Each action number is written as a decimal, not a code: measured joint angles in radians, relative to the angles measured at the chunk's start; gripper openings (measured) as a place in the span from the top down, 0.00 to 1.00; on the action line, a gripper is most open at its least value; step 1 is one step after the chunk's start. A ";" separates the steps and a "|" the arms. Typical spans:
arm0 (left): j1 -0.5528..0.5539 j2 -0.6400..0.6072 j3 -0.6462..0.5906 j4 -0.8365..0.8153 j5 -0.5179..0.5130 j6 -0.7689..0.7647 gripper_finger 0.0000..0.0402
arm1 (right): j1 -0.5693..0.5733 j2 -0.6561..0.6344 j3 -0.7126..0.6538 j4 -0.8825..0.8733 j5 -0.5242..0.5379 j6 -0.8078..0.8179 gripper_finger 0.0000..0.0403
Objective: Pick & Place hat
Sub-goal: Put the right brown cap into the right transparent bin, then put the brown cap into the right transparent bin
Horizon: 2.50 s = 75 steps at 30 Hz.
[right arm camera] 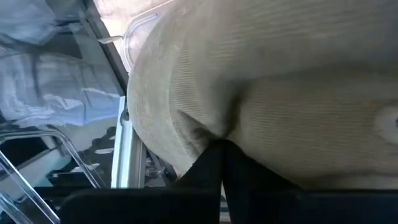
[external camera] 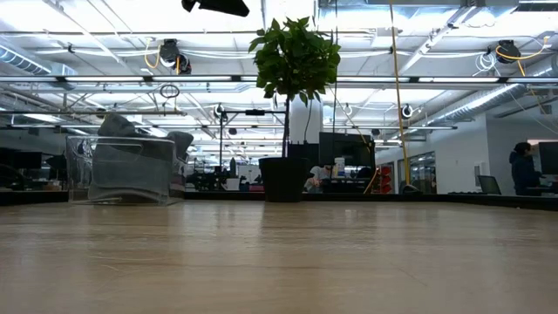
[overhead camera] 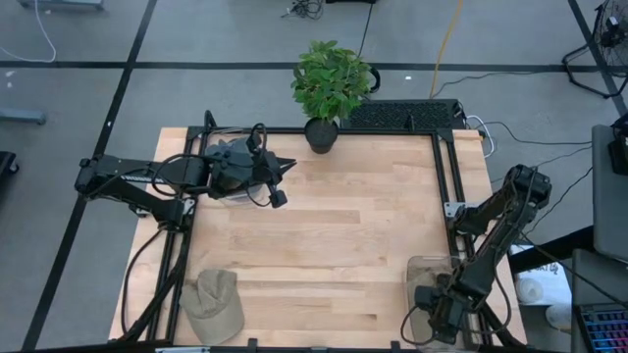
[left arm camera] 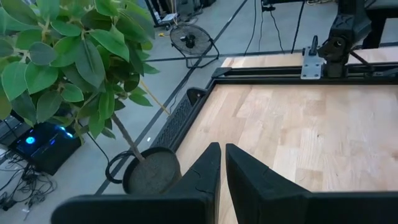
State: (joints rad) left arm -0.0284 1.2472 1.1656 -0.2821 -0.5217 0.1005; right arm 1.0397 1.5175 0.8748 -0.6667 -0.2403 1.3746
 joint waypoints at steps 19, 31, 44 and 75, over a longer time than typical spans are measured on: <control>0.000 0.000 0.000 -0.001 0.000 0.000 0.92 | 0.024 -0.316 -0.001 0.015 0.175 0.092 1.00; 0.000 0.000 0.000 0.000 0.000 0.000 0.92 | 0.027 -0.423 0.001 0.400 0.604 -0.595 1.00; 0.000 0.000 0.000 -0.001 0.000 0.000 0.92 | -0.070 -0.427 -0.119 0.864 0.664 -1.330 1.00; -0.033 -0.013 0.000 -0.067 0.403 -0.231 0.92 | -0.706 -0.467 -0.231 0.988 0.423 -1.615 1.00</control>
State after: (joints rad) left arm -0.0615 1.2346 1.1656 -0.3490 -0.1184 -0.1303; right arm 0.3341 1.0504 0.6437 0.3209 0.1830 -0.2404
